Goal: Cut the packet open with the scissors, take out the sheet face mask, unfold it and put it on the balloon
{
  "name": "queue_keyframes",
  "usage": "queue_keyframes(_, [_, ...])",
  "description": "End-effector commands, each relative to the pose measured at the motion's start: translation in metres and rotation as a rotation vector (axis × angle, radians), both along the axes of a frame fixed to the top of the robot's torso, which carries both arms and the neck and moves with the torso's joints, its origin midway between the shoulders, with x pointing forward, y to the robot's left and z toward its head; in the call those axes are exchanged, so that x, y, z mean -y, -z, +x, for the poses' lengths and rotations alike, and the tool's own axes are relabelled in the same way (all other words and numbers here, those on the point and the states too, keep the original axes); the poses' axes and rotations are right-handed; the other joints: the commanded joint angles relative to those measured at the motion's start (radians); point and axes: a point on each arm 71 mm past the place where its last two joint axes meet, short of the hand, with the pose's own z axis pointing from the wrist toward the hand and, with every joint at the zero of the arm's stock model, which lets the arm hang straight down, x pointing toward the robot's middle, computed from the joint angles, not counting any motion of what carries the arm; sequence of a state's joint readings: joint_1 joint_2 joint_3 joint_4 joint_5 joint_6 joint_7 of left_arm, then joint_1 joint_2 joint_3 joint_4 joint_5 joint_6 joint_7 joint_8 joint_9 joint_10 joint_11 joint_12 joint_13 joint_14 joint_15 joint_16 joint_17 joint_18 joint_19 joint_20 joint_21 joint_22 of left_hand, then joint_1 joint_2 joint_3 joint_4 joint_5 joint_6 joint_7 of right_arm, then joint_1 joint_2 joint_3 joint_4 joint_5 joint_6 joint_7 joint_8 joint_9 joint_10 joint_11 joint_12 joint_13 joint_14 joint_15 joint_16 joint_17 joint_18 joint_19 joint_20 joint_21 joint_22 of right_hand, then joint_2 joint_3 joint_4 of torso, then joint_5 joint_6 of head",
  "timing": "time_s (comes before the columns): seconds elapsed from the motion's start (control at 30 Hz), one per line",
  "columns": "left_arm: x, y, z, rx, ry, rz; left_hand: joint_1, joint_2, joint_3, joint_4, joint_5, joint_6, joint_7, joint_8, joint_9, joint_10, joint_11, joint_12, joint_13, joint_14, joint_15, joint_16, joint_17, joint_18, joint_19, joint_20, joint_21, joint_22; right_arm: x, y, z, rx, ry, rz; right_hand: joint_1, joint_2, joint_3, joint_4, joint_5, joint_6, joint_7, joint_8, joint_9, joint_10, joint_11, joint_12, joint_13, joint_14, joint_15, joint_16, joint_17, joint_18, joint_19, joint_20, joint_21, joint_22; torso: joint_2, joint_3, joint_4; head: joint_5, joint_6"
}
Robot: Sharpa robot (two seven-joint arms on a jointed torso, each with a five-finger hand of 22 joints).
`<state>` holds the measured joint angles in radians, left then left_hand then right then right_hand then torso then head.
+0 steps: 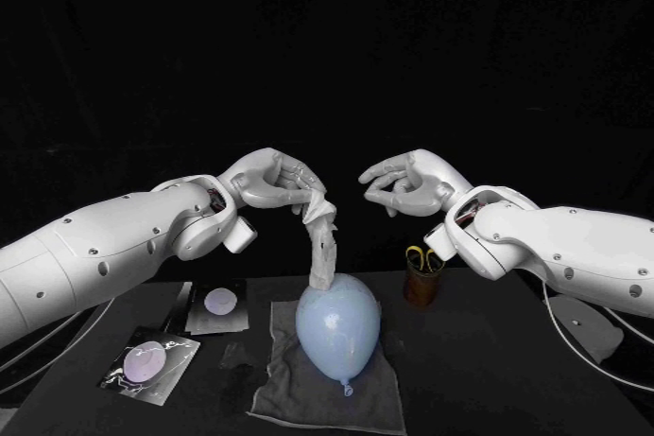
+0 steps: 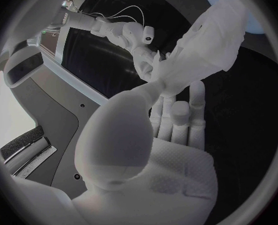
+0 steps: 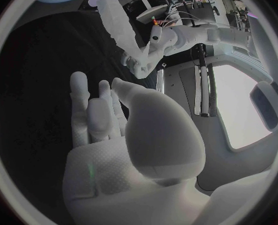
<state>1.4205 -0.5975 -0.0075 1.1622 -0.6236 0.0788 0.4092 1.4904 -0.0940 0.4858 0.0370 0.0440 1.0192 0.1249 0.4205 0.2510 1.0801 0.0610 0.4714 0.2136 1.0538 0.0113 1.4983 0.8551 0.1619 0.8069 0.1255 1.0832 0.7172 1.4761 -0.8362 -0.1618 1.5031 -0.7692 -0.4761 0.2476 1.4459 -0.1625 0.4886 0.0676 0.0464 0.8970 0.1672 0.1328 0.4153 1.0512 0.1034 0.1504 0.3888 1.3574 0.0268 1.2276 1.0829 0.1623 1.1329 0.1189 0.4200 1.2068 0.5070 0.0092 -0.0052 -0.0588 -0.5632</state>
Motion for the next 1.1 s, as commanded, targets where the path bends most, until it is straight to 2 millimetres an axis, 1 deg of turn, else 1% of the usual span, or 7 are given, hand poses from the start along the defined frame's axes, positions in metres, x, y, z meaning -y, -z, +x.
queue_keyframes(0.03, [0.005, -0.002, -0.006, -0.03, 0.074, -0.028, 0.002, 0.003, -0.003, -0.001, 0.004, 0.0, 0.004, 0.002, 0.042, 0.007, -0.003, 0.003, 0.001, -0.009, 0.001, -0.007, -0.001, 0.019, -0.006, 0.0, 0.001, 0.001, -0.013, 0.006, -0.001, 0.023, -0.089, -0.156, -0.002, -0.013, -0.003, -0.004, 0.002, -0.008, -0.004, -0.006, -0.004, -0.008, 0.002, -0.011, -0.019, -0.012, 0.001, 0.002, -0.002, 0.012, -0.011, 0.003, -0.004, 0.005, 0.0, -0.0012, 0.0005, -0.006, 0.0])
queue_keyframes(0.2, [0.005, -0.004, -0.01, -0.043, 0.088, -0.045, -0.001, 0.002, -0.008, 0.002, 0.004, 0.002, 0.004, 0.002, 0.043, 0.009, -0.004, 0.004, 0.001, -0.007, 0.001, -0.006, 0.003, 0.019, -0.01, 0.001, 0.001, 0.002, -0.028, 0.011, -0.002, 0.0, -0.14, -0.186, -0.008, -0.015, -0.007, -0.011, 0.002, -0.004, -0.011, -0.009, -0.01, -0.013, 0.007, -0.023, -0.052, 0.004, 0.007, 0.048, 0.042, 0.004, 0.005, 0.009, 0.057, 0.036, -0.001, 0.0002, 0.0028, -0.007, -0.003])
queue_keyframes(0.57, [0.006, -0.006, -0.012, -0.051, 0.092, -0.049, -0.004, 0.002, -0.014, 0.004, 0.003, 0.004, 0.004, 0.004, 0.046, 0.013, -0.003, 0.005, 0.002, 0.0, 0.001, -0.004, 0.014, 0.019, -0.012, 0.001, 0.0, 0.002, -0.049, 0.014, -0.01, -0.044, -0.206, -0.137, -0.048, -0.025, -0.084, 0.001, 0.003, 0.015, -0.031, -0.012, -0.021, 0.159, -0.052, 0.143, 0.005, 0.085, -0.037, 0.18, 0.185, -0.027, 0.128, -0.017, 0.341, 0.146, -0.002, -0.0007, 0.0008, -0.006, -0.005])
queue_keyframes(0.6, [0.006, -0.006, -0.013, -0.051, 0.092, -0.049, -0.004, 0.002, -0.016, 0.004, 0.003, 0.004, 0.004, 0.004, 0.046, 0.014, -0.003, 0.006, 0.002, 0.001, 0.001, -0.004, 0.015, 0.019, -0.013, 0.001, 0.0, 0.002, -0.05, 0.014, -0.01, -0.046, -0.207, -0.131, -0.047, -0.024, -0.099, 0.001, 0.004, 0.019, -0.036, -0.013, -0.024, 0.168, -0.061, 0.192, 0.042, 0.101, -0.046, 0.199, 0.211, -0.034, 0.15, -0.025, 0.388, 0.162, -0.002, -0.0008, 0.0013, -0.006, -0.005])
queue_keyframes(0.63, [0.007, -0.006, -0.013, -0.051, 0.093, -0.049, -0.004, 0.002, -0.016, 0.004, 0.003, 0.004, 0.004, 0.004, 0.046, 0.014, -0.003, 0.006, 0.002, 0.002, 0.001, -0.003, 0.017, 0.019, -0.013, 0.001, 0.0, 0.002, -0.051, 0.014, -0.01, -0.049, -0.209, -0.127, -0.034, -0.008, -0.13, 0.006, 0.008, 0.031, -0.041, -0.019, -0.034, 0.074, -0.069, 0.31, 0.156, 0.111, -0.051, 0.214, 0.223, -0.041, 0.166, -0.039, 0.42, 0.183, -0.002, -0.0005, 0.0013, -0.006, -0.005])
queue_keyframes(0.9, [0.007, -0.007, -0.012, -0.045, 0.079, -0.049, -0.004, 0.002, -0.023, 0.006, 0.003, 0.006, 0.003, 0.006, 0.05, 0.02, -0.004, 0.012, 0.006, 0.007, 0.001, 0.0, 0.023, 0.019, -0.014, 0.002, 0.001, 0.002, -0.055, 0.014, -0.014, -0.061, -0.222, -0.102, -0.026, -0.005, -0.199, 0.042, 0.002, 0.027, -0.044, -0.043, -0.057, 0.021, -0.072, 0.557, 0.342, 0.14, -0.057, 0.255, 0.284, -0.056, 0.207, -0.041, 0.523, 0.222, -0.001, -0.0004, -0.0005, 0.0, -0.008])
queue_keyframes(1.1, [0.007, -0.007, -0.012, -0.04, 0.07, -0.043, -0.004, 0.003, -0.029, 0.007, 0.004, 0.006, 0.002, 0.008, 0.052, 0.024, -0.005, 0.019, 0.01, 0.017, 0.0, 0.003, 0.036, 0.019, -0.015, 0.003, 0.001, 0.002, -0.054, 0.01, -0.013, -0.04, -0.176, -0.047, -0.02, 0.001, -0.252, 0.07, 0.002, 0.033, -0.044, -0.048, -0.064, 0.152, -0.068, 0.874, 0.62, 0.183, -0.056, 0.304, 0.388, -0.08, 0.273, -0.043, 0.671, 0.254, -0.002, -0.0005, 0.0007, 0.0, -0.009])
